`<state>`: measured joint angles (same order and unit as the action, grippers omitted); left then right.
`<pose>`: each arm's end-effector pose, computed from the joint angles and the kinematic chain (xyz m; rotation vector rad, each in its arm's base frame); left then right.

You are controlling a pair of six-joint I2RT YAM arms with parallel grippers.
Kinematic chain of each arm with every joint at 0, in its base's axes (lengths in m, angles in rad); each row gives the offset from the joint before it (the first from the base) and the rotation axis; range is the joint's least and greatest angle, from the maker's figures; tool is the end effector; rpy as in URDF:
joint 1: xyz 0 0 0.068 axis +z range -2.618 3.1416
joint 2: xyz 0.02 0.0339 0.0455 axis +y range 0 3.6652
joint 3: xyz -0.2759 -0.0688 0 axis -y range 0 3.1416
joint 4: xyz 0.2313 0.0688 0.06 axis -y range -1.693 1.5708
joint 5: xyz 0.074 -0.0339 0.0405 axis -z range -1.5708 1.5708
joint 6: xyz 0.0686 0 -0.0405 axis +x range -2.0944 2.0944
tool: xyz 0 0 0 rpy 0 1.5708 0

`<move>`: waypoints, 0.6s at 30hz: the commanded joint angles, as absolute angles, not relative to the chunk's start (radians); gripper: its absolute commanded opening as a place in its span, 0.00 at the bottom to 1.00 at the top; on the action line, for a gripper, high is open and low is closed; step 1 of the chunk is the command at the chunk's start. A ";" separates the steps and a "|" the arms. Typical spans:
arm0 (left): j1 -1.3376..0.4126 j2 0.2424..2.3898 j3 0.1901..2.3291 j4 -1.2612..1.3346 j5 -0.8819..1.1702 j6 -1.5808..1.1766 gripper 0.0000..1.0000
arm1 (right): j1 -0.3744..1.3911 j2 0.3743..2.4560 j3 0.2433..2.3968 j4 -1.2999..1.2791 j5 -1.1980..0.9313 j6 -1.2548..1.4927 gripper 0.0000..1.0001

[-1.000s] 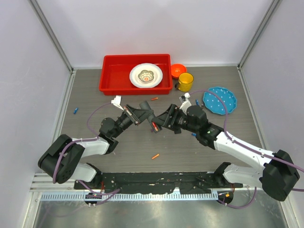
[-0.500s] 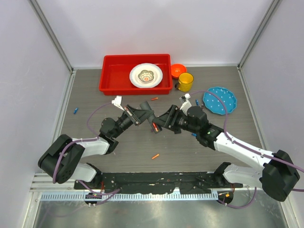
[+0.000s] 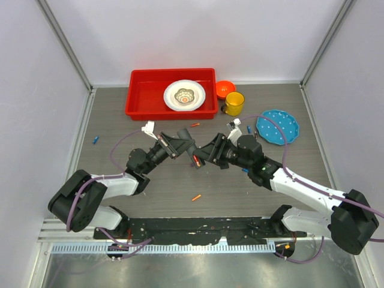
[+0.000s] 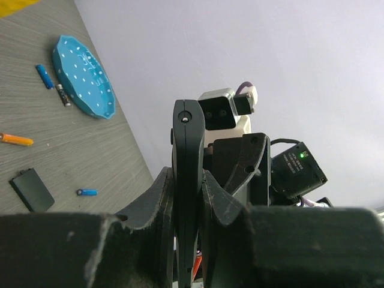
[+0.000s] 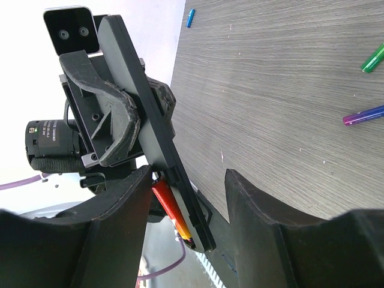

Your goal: Load the batteries into the remote control

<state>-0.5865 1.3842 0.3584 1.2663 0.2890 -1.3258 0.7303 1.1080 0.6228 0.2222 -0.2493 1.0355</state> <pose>0.2189 -0.1689 0.2512 -0.2942 1.5614 -1.7582 0.1862 0.1894 0.2691 0.1190 2.0895 1.3993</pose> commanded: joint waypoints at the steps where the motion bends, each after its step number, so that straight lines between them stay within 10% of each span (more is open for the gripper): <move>1: -0.584 1.342 0.416 1.545 0.235 -1.324 0.00 | 0.730 1.104 0.609 0.213 -0.276 1.022 0.55; 18: -0.584 1.350 0.423 1.545 0.195 -1.328 0.00 | 0.744 1.108 0.611 0.175 -0.258 0.977 0.45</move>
